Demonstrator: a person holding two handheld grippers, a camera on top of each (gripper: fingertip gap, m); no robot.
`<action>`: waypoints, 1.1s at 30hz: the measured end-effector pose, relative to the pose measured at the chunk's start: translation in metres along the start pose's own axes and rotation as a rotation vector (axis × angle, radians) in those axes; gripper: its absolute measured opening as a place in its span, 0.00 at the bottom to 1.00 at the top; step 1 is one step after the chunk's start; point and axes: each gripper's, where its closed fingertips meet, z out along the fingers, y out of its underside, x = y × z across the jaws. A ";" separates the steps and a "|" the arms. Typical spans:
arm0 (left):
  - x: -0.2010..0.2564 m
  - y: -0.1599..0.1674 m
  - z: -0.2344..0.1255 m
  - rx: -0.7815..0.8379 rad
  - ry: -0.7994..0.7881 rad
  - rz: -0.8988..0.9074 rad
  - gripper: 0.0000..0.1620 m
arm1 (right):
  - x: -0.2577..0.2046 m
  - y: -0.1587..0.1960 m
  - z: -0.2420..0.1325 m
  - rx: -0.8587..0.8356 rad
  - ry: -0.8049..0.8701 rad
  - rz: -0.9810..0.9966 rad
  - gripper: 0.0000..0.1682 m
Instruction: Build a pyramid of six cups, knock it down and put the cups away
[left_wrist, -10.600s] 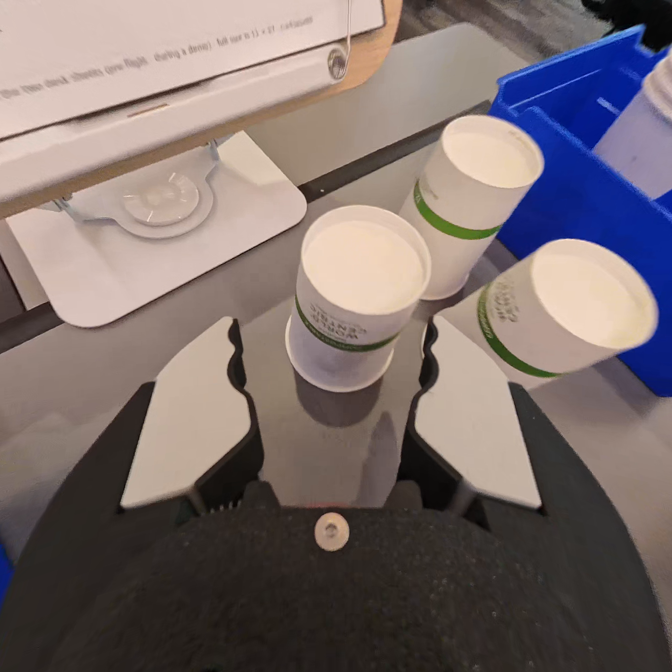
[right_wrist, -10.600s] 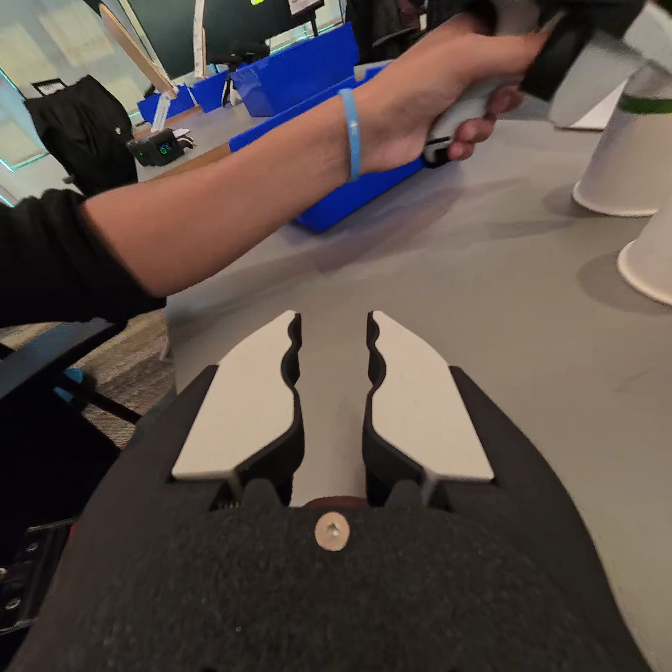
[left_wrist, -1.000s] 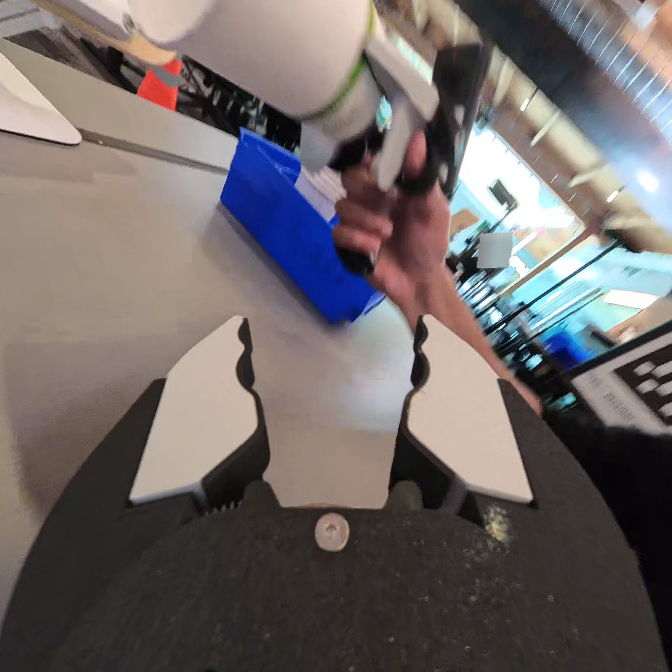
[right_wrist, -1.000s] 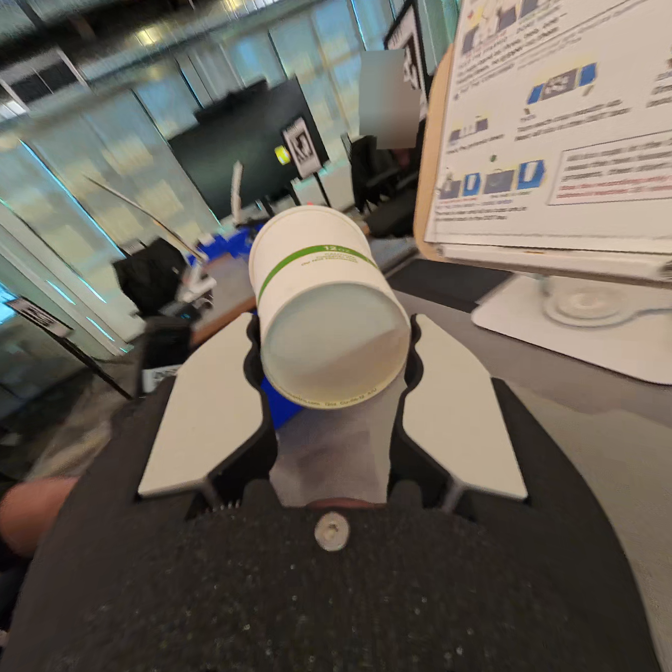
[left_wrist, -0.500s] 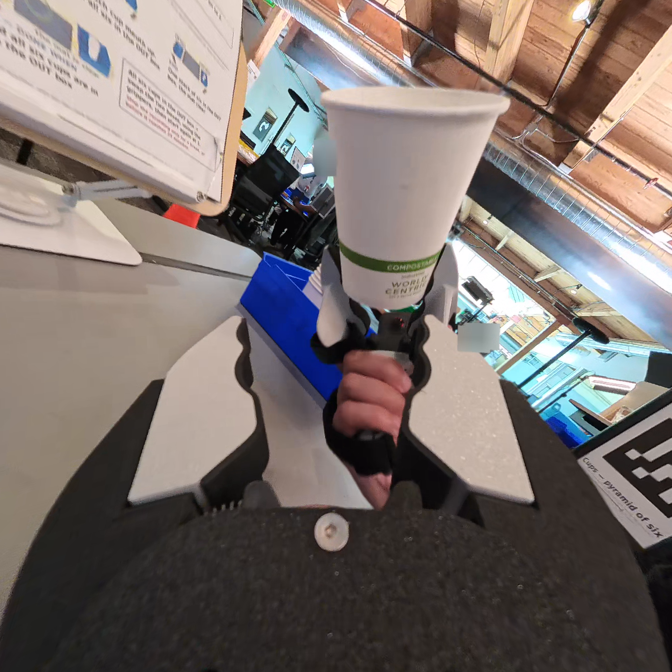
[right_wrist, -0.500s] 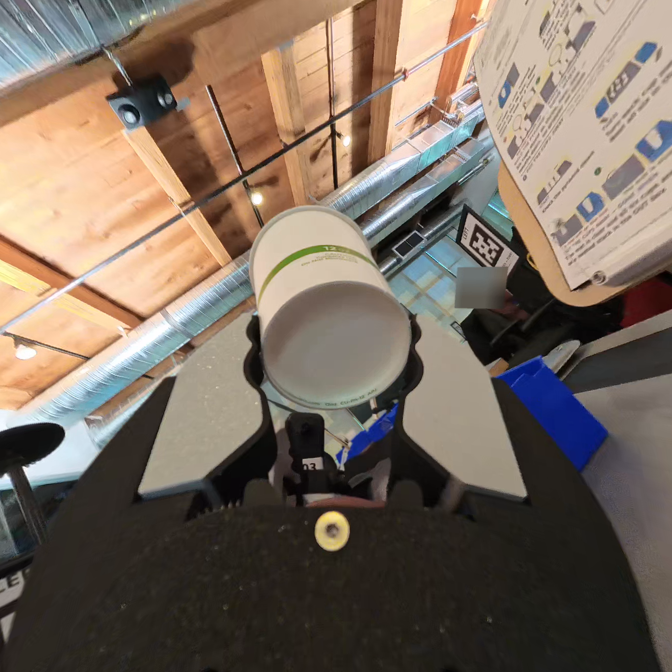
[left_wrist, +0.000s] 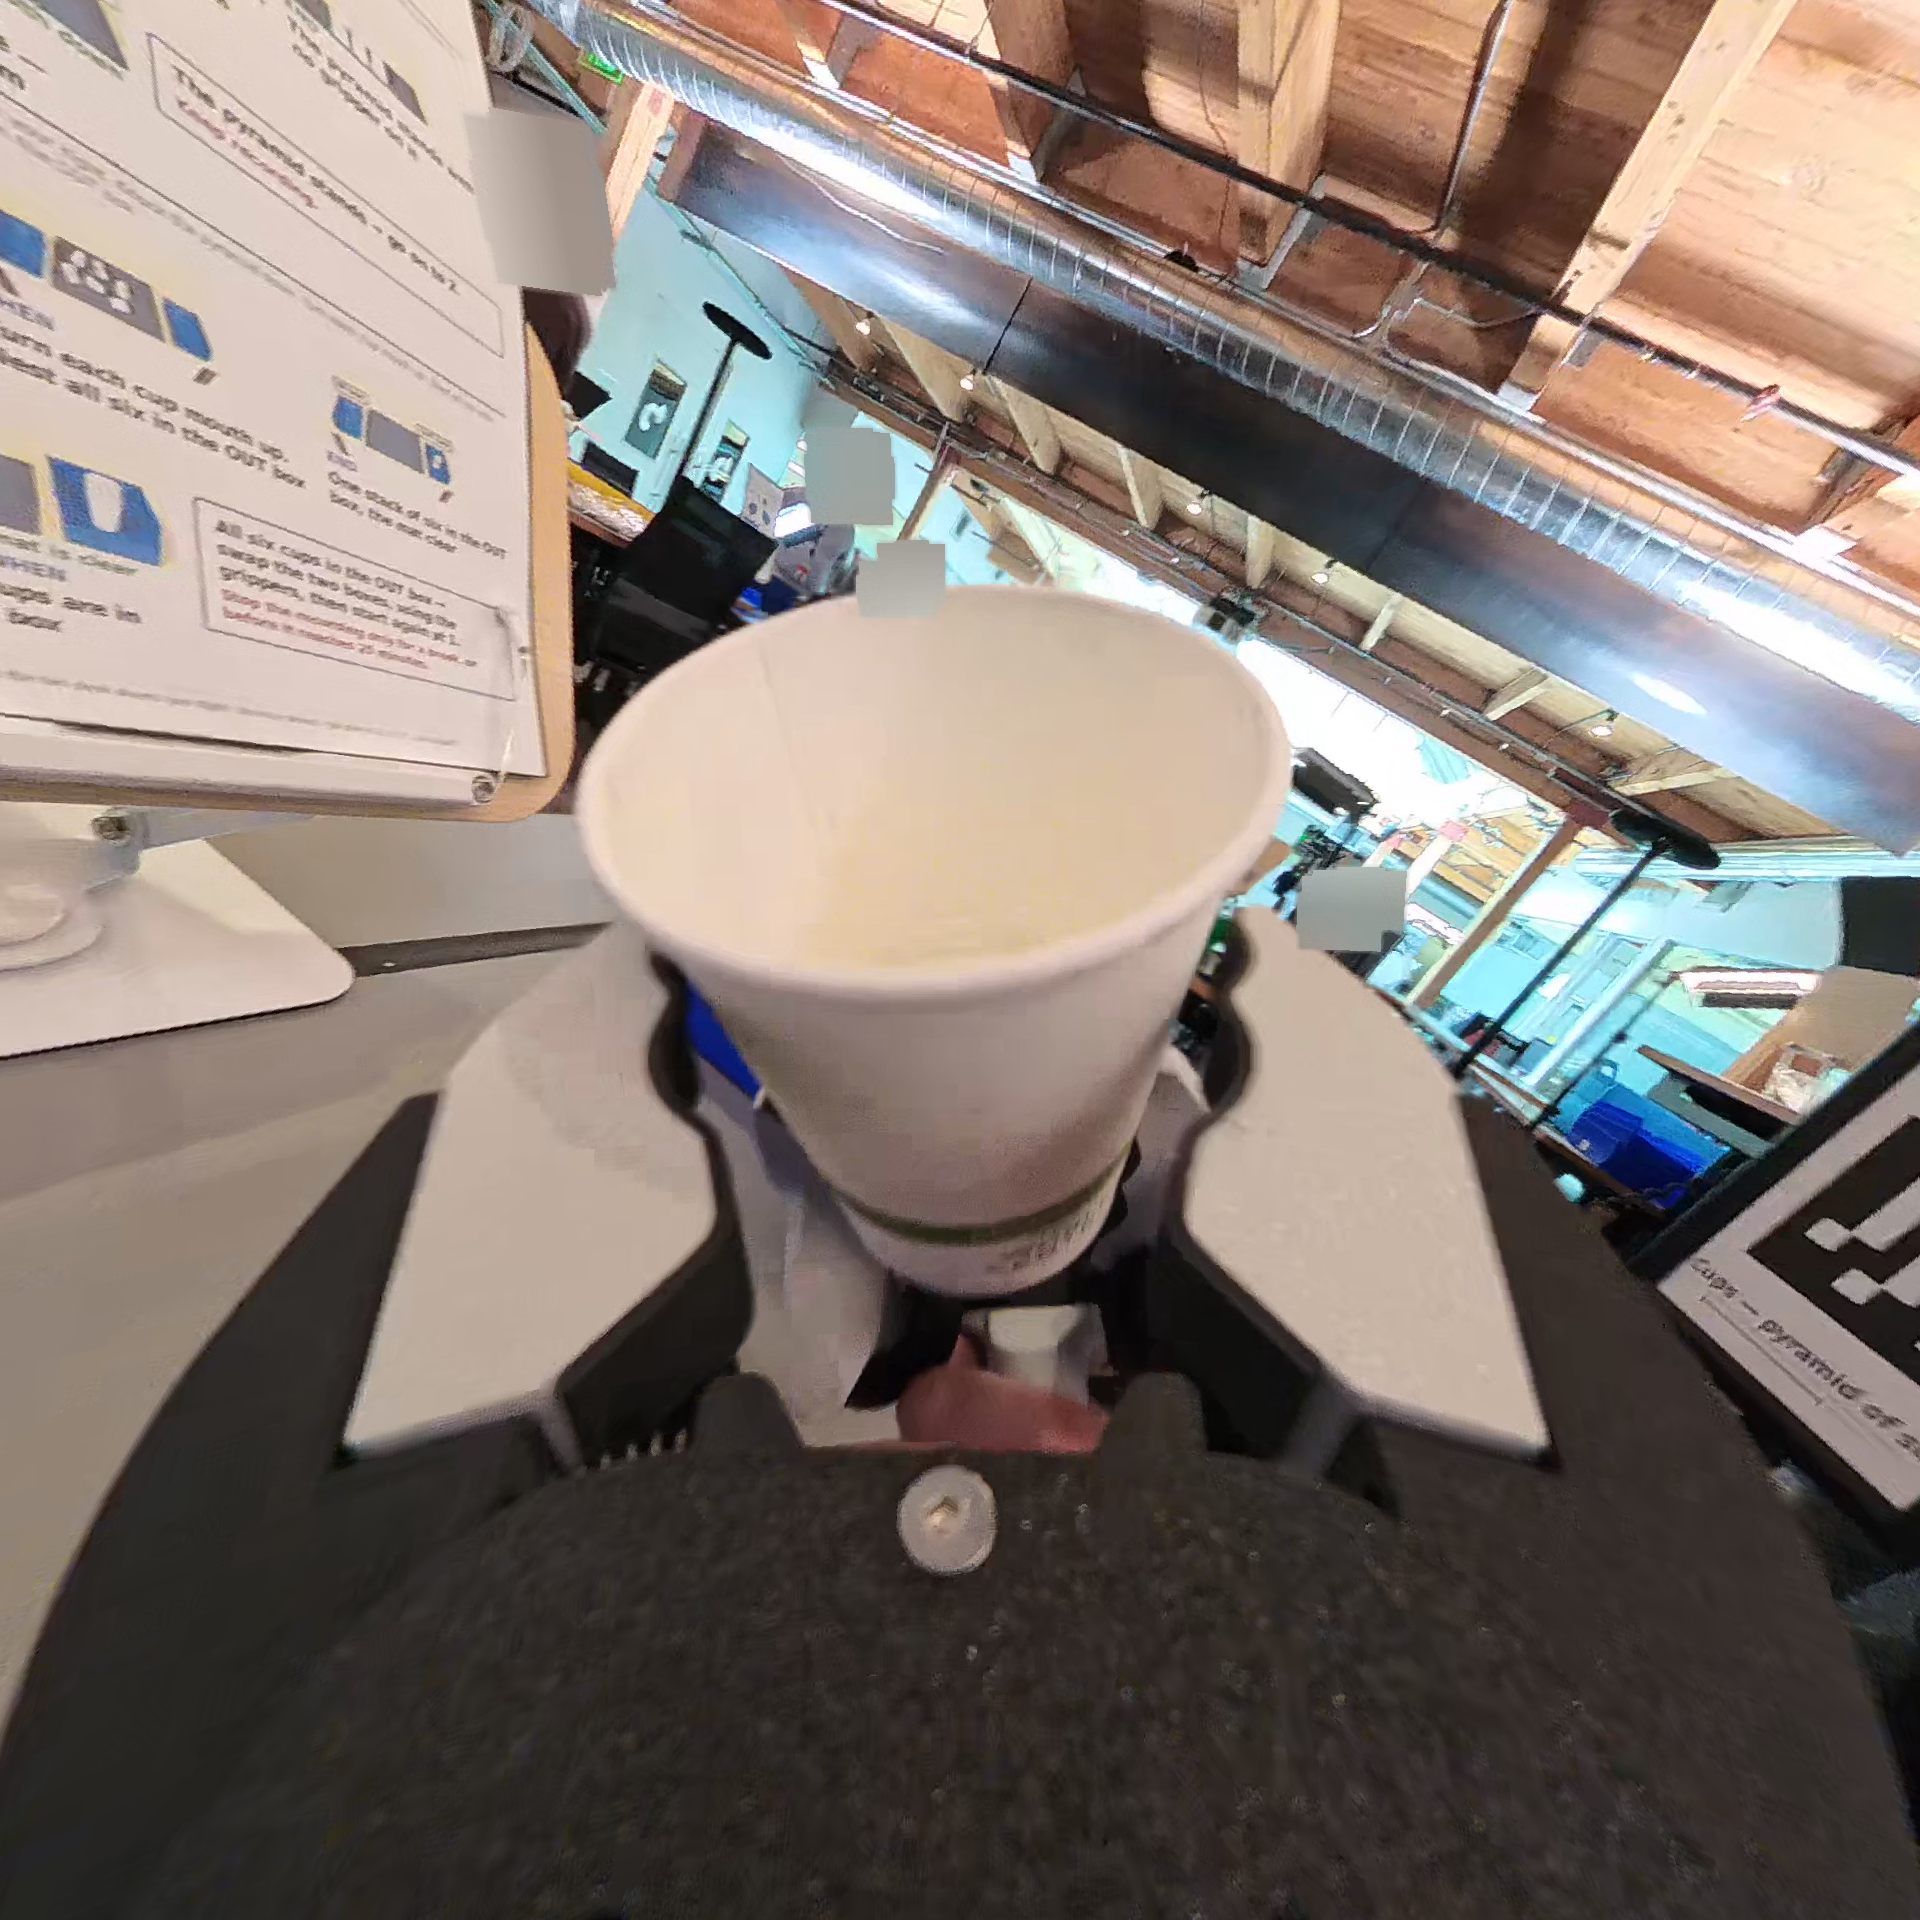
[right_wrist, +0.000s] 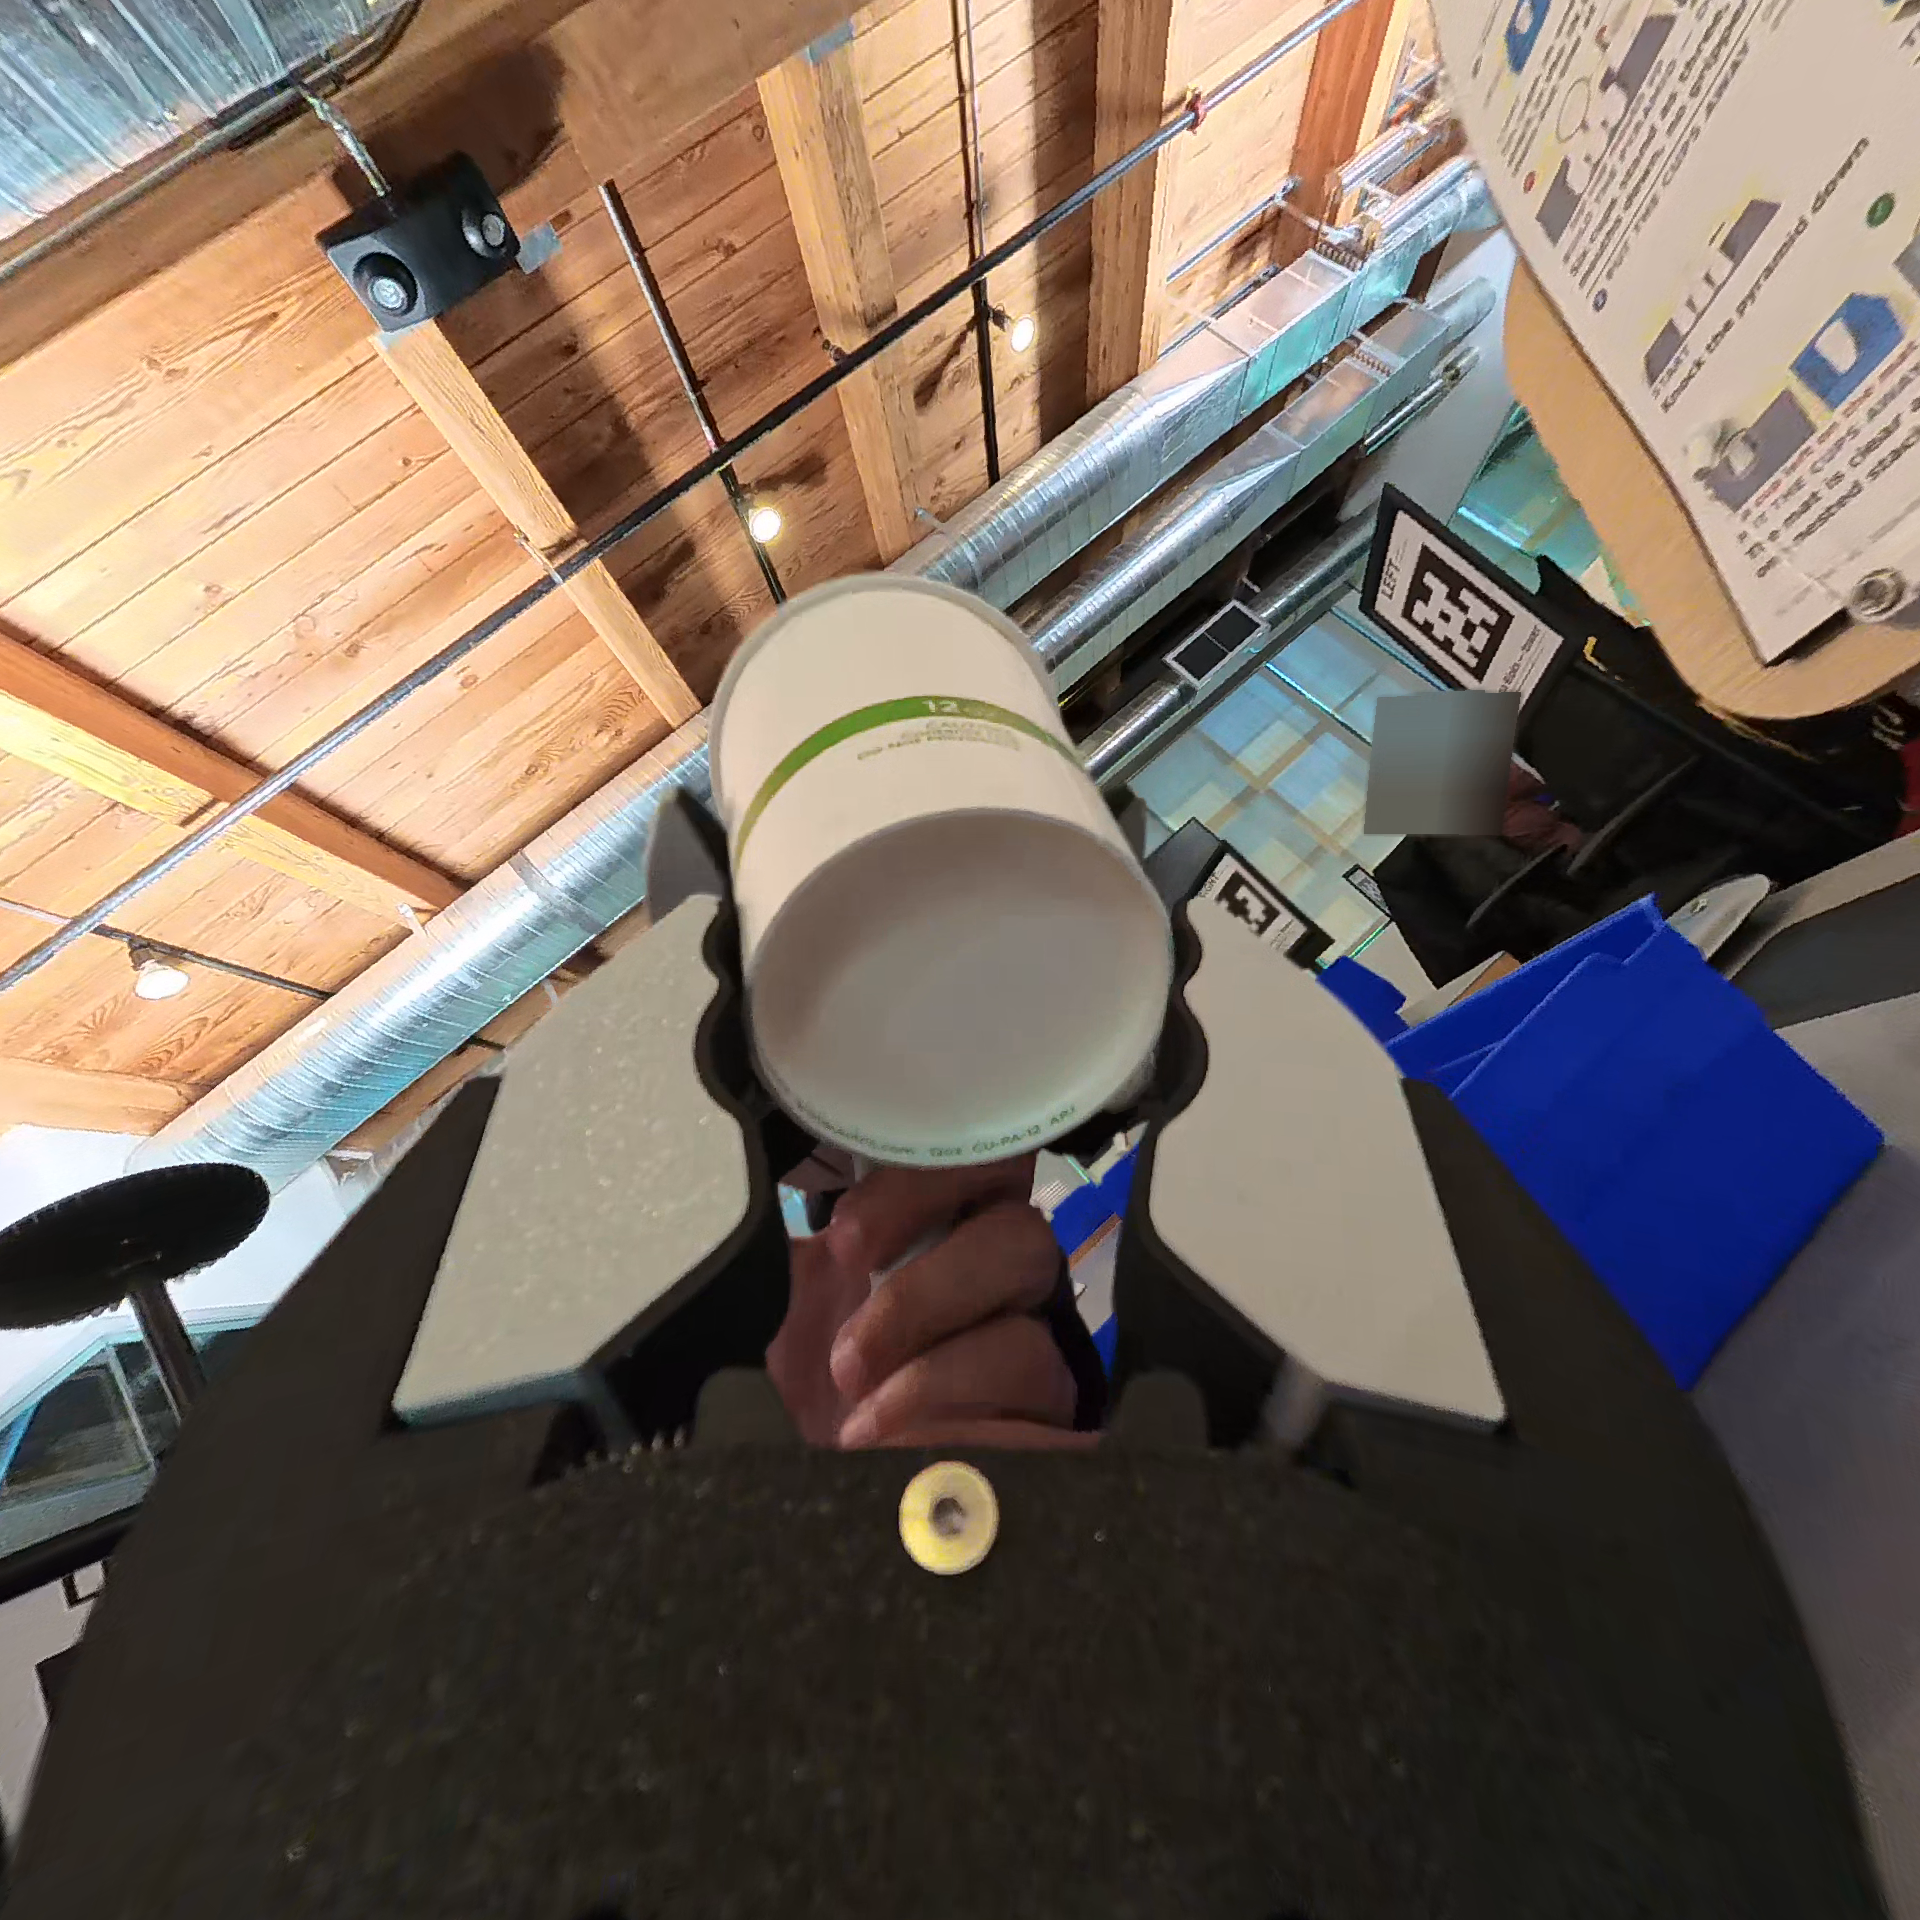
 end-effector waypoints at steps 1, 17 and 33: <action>0.001 -0.001 0.002 0.005 0.011 -0.003 0.56 | -0.001 0.004 0.000 -0.018 -0.001 0.000 0.46; 0.011 0.036 0.004 -0.298 0.096 0.175 0.54 | -0.048 -0.109 -0.038 -0.728 0.186 -0.742 0.46; 0.018 0.085 0.016 -0.477 0.086 0.346 0.54 | -0.046 -0.008 -0.041 -1.954 -0.072 -0.797 0.17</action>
